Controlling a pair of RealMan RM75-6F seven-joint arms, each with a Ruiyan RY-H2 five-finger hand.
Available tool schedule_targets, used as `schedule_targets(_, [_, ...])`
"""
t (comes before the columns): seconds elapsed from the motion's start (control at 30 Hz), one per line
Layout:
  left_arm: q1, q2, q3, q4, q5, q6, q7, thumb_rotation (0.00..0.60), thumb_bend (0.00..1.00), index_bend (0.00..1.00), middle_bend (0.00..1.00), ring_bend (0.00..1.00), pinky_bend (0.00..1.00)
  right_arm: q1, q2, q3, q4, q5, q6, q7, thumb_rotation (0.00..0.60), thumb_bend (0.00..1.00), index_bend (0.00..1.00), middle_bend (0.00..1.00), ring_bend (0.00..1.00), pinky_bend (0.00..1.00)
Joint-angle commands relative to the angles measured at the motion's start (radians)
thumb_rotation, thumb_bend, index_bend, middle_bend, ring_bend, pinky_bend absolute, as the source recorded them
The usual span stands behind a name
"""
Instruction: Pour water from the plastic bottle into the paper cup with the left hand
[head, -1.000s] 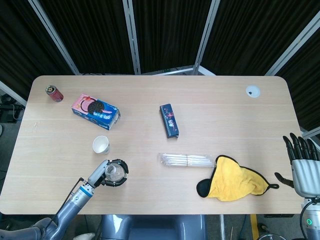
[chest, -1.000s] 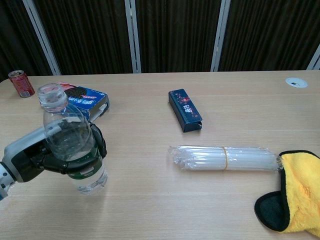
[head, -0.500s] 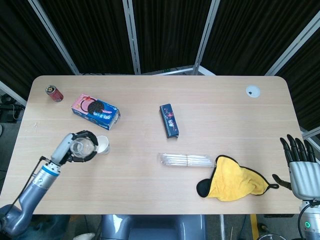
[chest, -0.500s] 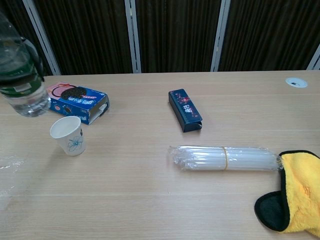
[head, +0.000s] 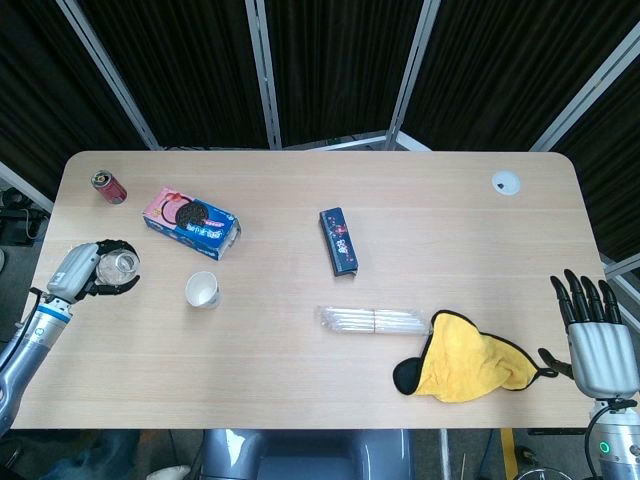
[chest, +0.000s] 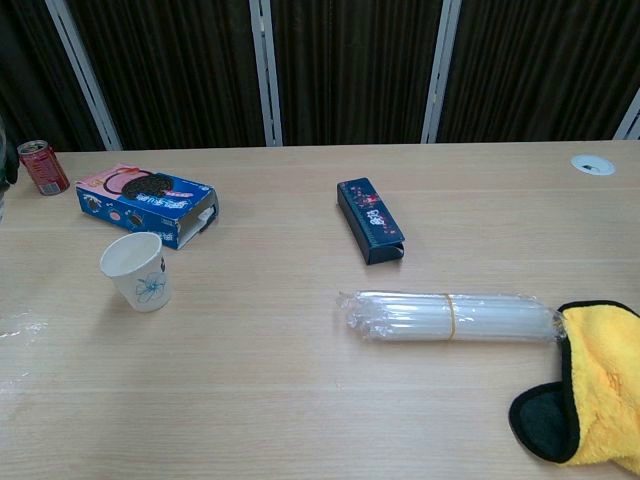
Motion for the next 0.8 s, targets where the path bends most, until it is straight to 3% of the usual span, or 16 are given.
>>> schedule_targets(0.03, [-0.015,-0.062,0.01,0.074,-0.012,-0.05,0.003,0.6,0.45,0.62,0.53,0.38,0.38,0.002,-0.003,0.002,0.003,0.005,-0.004,-0.005,0.6,0.0,0.0,0.0,0.0,0.0])
schedule_targets(0.27, [-0.038,-0.167,0.019,0.23,-0.011,-0.106,0.023,0.6,0.45,0.63,0.52,0.38,0.38,0.003,-0.005,0.007,0.013,0.023,-0.009,-0.004,0.6,0.0,0.0,0.0,0.0,0.0])
schedule_targets(0.8, [-0.096,-0.263,0.051,0.423,0.044,-0.135,0.201,0.6,0.45,0.63,0.52,0.38,0.38,0.008,-0.024,0.013,0.026,0.043,-0.012,-0.037,0.6,0.0,0.0,0.0,0.0,0.0])
